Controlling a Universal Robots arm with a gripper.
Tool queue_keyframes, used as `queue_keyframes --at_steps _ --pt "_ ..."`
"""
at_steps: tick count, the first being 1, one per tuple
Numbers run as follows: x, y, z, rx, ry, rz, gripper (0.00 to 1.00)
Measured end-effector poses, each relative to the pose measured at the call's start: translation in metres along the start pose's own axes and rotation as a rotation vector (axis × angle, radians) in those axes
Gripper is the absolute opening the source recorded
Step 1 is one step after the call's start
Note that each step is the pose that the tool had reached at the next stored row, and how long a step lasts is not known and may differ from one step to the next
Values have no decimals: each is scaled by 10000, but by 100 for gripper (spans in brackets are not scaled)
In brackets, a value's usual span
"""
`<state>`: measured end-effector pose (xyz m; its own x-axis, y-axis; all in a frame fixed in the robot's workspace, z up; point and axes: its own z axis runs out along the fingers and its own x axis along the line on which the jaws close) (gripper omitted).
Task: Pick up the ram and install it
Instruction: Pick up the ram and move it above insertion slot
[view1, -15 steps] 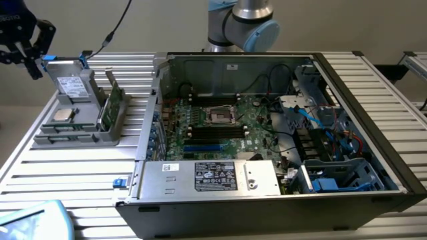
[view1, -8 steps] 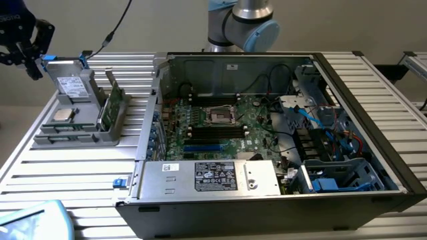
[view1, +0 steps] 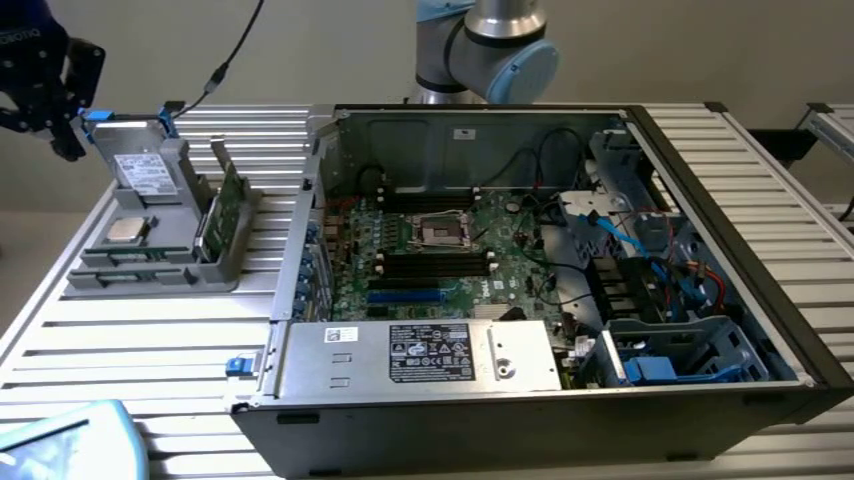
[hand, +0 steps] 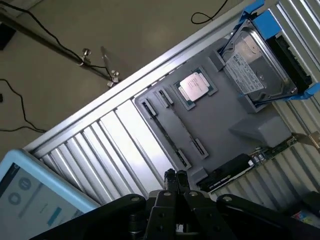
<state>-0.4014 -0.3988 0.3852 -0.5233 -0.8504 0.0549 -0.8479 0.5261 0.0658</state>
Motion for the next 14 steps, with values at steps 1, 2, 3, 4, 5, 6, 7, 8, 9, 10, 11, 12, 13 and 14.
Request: queue_keyframes --at_steps 1,2,3,4,5,6,7,8,9,10,11,12,13,14 --pt "0 0 0 10 13 -195 11" --pt "0 0 0 20 25 -374 11" --pt "0 0 0 30 36 -543 11" --pt "0 0 1 40 48 -732 11" --pt "0 0 1 51 60 -913 11" --pt "0 0 1 61 71 -1091 11" --pt "0 0 1 70 84 -1271 11" --pt "0 0 2 80 95 -1450 11" --pt "0 0 2 91 108 -1645 11" --pt "0 0 2 100 120 -1825 11" --pt "0 0 2 110 131 -1992 11" --pt "0 0 2 121 145 -2199 11" --pt "0 0 3 130 156 -2367 11" --pt "0 0 3 140 168 -2546 11"
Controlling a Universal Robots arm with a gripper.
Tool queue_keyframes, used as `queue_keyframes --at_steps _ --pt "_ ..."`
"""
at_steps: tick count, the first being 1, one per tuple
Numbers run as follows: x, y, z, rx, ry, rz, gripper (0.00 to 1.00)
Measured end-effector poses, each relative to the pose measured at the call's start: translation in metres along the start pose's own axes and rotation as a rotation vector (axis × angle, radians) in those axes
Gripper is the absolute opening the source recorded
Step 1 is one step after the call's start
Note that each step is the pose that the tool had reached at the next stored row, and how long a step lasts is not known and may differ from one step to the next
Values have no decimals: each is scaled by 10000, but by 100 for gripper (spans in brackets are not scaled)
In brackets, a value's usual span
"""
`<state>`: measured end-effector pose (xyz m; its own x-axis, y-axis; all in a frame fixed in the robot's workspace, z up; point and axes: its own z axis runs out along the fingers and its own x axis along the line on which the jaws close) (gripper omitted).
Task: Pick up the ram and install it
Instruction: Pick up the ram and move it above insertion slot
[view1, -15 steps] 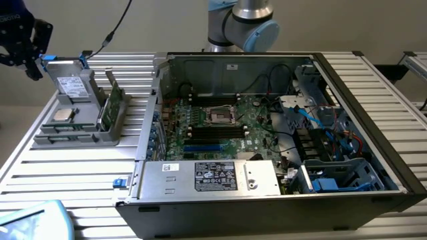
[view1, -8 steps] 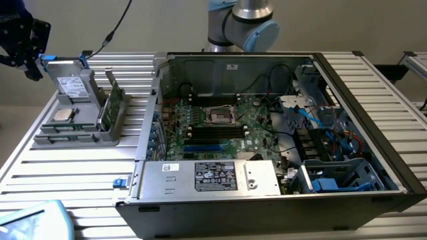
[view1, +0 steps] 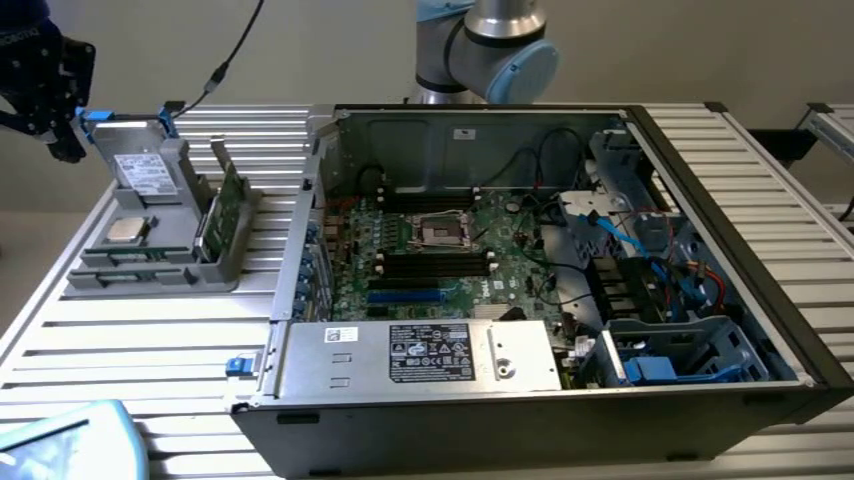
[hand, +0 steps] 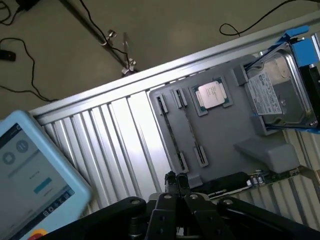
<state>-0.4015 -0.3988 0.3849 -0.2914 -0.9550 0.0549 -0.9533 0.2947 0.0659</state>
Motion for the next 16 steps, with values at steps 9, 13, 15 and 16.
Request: queue_keyframes --at_steps 9,13,15,16 --pt "0 0 4 32 -97 -1651 11" --pt "-1 -1 11 25 -226 -2382 11" --pt "-1 -1 16 21 -301 -2749 11" --pt "-1 -1 18 18 -340 -2937 11"
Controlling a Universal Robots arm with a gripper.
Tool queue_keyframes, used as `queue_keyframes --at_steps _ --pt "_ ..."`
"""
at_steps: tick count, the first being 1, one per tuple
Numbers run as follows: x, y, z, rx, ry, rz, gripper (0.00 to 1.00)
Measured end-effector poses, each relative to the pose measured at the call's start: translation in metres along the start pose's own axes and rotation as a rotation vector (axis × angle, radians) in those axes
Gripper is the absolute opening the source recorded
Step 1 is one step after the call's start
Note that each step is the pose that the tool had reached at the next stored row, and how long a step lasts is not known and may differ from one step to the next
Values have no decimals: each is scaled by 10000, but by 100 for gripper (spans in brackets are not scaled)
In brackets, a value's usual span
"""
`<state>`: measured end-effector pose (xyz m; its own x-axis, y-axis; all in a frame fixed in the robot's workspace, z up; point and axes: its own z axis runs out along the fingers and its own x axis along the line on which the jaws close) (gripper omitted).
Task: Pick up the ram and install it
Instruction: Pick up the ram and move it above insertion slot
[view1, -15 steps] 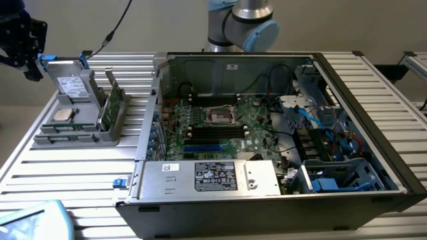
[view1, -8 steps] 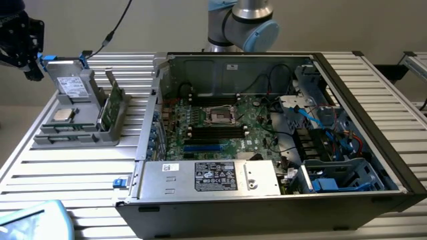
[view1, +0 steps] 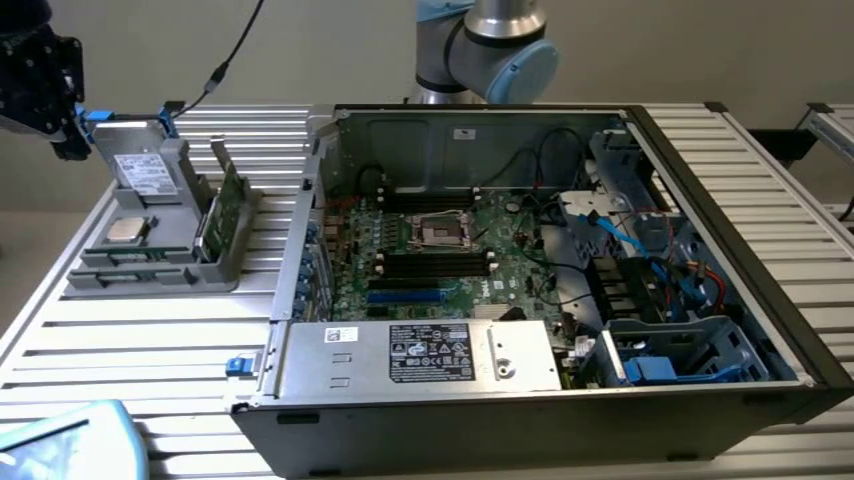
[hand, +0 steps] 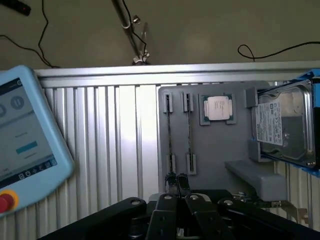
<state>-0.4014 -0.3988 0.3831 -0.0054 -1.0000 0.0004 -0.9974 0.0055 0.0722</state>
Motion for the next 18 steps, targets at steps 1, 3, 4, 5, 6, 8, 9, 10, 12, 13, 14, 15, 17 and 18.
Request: queue_keyframes --at_steps 1,3,4,5,6,8,9,10,12,13,14,15,17,18 --pt "0 0 2 0 -37 -184 11" --pt "0 -1 8 0 -101 -559 11" --pt "0 -1 9 -1 -134 -749 11" --pt "0 -1 11 -1 -165 -928 11" --pt "0 -1 13 -1 -195 -1109 11" --pt "0 0 14 -1 -256 -1269 11" --pt "-1 1 14 0 -270 -1277 11" --pt "-1 1 14 0 -271 -1277 11" --pt "0 1 15 2 -273 -1279 11" --pt "0 1 15 1 -273 -1279 11" --pt "0 1 15 1 -273 -1279 11" --pt "0 1 15 1 -273 -1279 11" --pt "0 1 15 1 -273 -1279 12" --pt "0 1 15 1 -273 -1280 18"
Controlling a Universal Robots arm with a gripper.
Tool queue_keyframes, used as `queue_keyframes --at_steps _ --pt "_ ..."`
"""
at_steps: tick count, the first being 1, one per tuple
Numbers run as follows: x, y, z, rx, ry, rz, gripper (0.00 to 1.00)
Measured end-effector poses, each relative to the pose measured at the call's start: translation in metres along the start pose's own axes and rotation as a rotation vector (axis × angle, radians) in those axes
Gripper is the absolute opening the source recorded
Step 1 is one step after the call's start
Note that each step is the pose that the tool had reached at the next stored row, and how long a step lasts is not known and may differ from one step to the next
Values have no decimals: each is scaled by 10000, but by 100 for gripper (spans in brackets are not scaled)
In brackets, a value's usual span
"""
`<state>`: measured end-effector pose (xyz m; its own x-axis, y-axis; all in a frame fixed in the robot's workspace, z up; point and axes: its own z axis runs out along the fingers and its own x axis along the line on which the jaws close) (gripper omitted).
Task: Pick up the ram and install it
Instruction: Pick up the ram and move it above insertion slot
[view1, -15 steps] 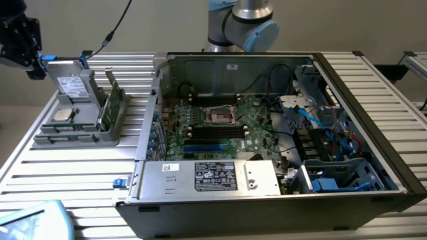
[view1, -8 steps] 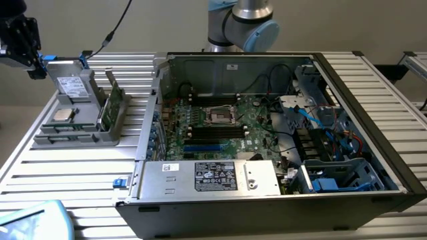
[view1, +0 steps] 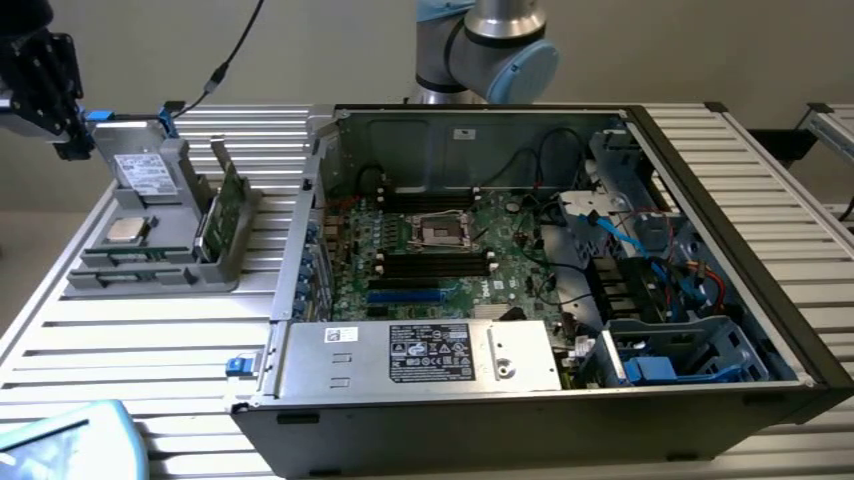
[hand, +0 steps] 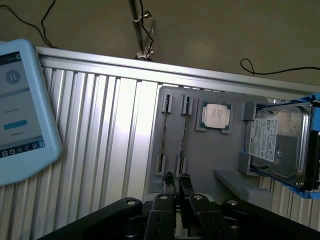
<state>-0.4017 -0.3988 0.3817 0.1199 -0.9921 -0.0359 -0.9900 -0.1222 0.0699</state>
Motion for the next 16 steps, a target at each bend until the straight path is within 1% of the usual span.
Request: queue_keyframes --at_steps 1,2,3,4,11,16 --pt "0 0 0 0 0 0 18" --pt "0 0 0 0 0 0 24" --pt "0 0 0 0 0 0 24" --pt "0 0 0 0 0 0 31" --pt "0 0 1 -1 1 0 31" --pt "1 4 42 5 0 0 31"
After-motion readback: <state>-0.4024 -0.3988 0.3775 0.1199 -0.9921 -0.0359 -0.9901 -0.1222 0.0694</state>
